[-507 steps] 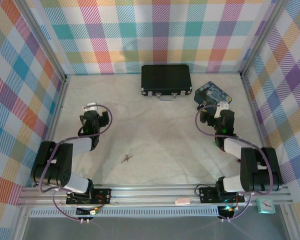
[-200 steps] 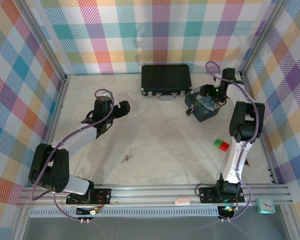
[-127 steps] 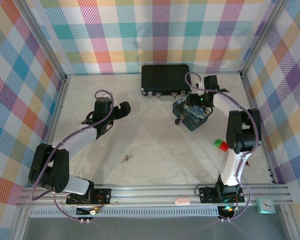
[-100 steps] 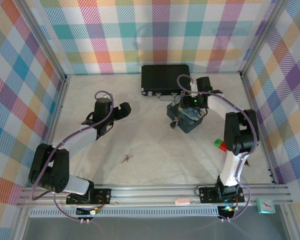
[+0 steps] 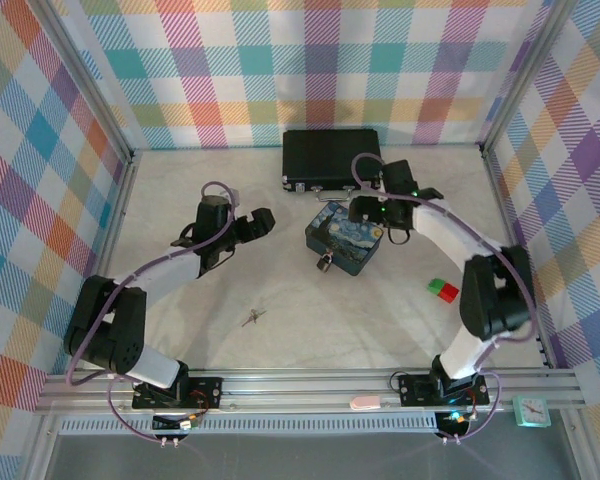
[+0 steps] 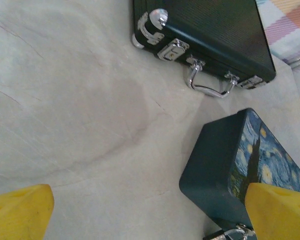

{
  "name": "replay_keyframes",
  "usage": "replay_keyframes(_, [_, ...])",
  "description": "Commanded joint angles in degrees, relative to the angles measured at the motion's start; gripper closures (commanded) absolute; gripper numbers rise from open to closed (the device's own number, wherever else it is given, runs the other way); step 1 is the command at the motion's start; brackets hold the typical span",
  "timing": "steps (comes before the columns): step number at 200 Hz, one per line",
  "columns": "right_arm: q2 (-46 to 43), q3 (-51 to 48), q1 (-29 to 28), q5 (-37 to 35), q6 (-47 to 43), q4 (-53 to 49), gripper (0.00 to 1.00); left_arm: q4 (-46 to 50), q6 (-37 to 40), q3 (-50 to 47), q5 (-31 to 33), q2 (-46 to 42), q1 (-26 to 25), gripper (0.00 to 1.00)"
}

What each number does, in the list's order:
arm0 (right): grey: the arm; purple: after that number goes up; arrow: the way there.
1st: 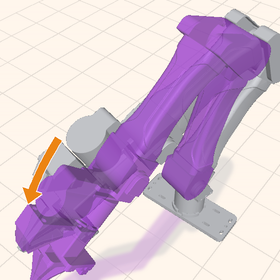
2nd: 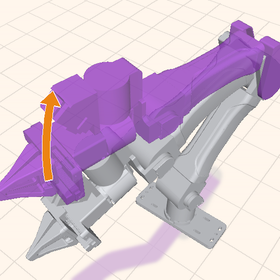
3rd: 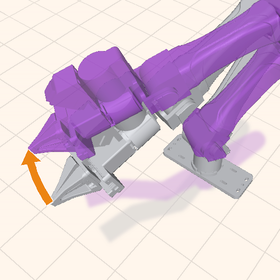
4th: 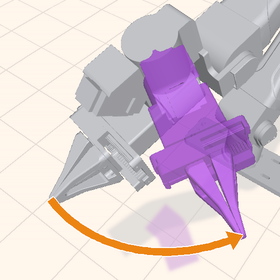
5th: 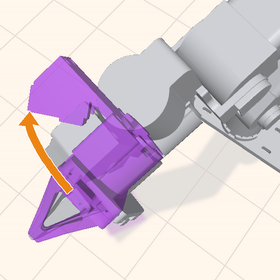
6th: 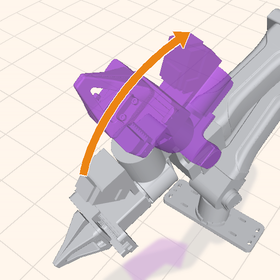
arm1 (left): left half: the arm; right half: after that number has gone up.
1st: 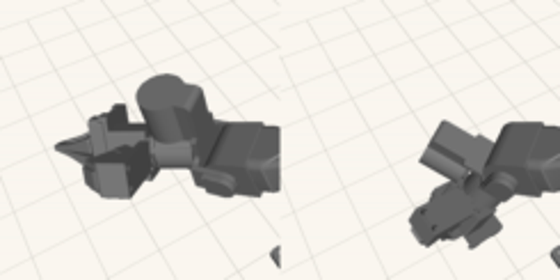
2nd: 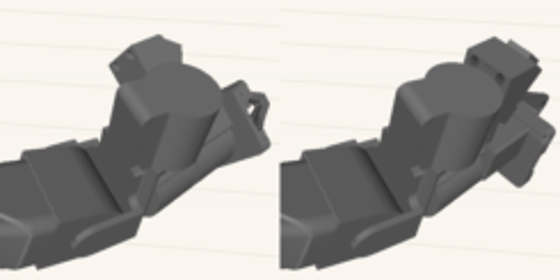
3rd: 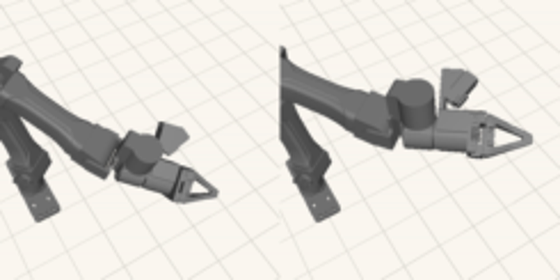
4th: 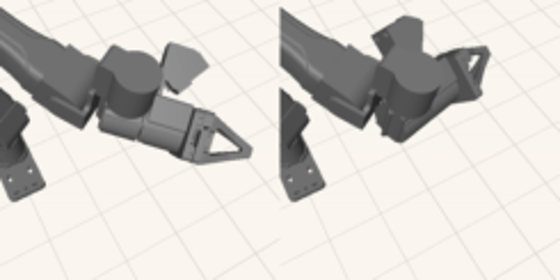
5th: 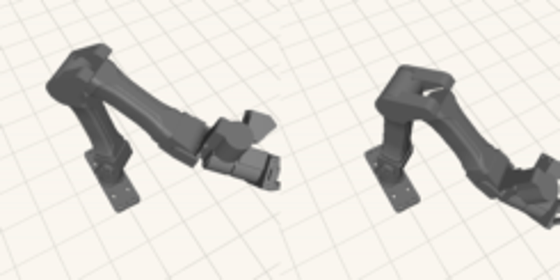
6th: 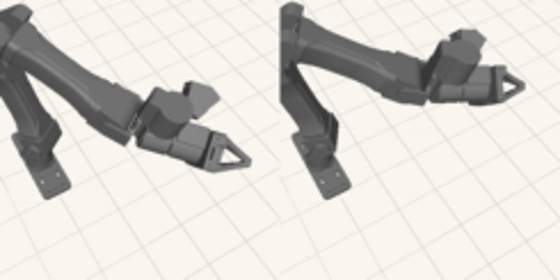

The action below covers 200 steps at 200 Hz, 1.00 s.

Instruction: Unlock a padlock with a key

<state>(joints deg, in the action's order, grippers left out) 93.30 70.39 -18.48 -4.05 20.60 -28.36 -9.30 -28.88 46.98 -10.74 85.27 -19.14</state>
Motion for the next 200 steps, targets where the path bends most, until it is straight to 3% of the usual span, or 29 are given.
replay_keyframes(1, [-5.3,-6.6,-0.1,-4.3,7.2,-1.9,0.01,-1.2,0.8,1.4,-1.5,0.5,-0.6,0.02])
replay_keyframes(23, [-7.8,-11.8,-0.2,1.2,11.3,2.2,0.00,-1.7,0.2,1.6,-0.4,1.2,-0.6,0.03])
replay_keyframes(49, [-6.9,-16.0,-0.6,9.7,14.9,12.3,0.09,-2.1,-0.8,1.7,1.0,1.4,-0.6,0.02])
replay_keyframes(91, [-1.6,-14.3,-2.9,12.3,13.8,18.8,0.23,-1.2,-0.7,0.6,2.6,-1.1,-0.7,0.02])
replay_keyframes(141, [5.2,-6.4,-5.4,13.0,2.4,15.4,0.42,0.7,-0.4,-2.7,6.2,-5.8,-0.6,0.02])
replay_keyframes(200, [14.6,6.8,-7.4,17.1,-8.4,8.1,0.46,1.8,-0.1,-4.1,10.2,-9.2,-0.6,0.00])
